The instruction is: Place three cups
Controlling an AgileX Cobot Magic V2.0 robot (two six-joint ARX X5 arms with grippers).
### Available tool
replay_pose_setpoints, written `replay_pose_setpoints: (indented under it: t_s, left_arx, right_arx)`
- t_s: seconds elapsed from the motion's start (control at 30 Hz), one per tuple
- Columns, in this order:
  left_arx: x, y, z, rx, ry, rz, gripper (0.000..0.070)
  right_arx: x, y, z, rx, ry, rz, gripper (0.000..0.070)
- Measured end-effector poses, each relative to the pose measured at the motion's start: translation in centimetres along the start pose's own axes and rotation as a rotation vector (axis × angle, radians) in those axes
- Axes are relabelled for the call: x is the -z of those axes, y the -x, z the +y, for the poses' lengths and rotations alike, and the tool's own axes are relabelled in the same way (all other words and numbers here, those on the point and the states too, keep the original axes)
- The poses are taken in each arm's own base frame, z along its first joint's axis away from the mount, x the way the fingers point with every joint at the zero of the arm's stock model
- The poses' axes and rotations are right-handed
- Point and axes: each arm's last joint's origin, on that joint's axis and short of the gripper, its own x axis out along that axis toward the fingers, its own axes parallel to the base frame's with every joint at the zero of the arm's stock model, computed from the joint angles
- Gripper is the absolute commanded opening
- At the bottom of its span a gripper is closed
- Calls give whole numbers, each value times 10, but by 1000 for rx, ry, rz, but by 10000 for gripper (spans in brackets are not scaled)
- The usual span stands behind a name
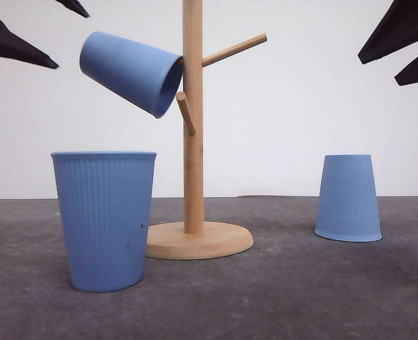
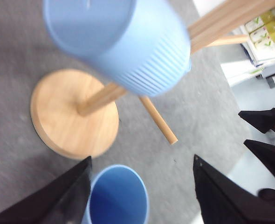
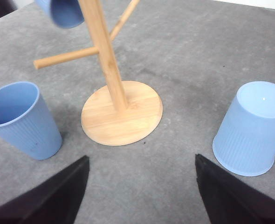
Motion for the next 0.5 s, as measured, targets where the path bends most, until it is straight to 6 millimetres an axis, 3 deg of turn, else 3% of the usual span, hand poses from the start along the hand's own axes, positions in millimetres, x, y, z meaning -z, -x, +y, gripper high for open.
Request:
replay_pose_setpoints:
  t_s: [0.3, 0.5]
  left_arx:
    - [47, 16, 4, -145, -106, -244, 385]
    - [80, 15, 16, -191, -79, -320, 386]
  right_arx:
    - [0, 0, 0, 14, 0, -1, 460]
    - [0, 0, -5, 152, -56, -4, 471]
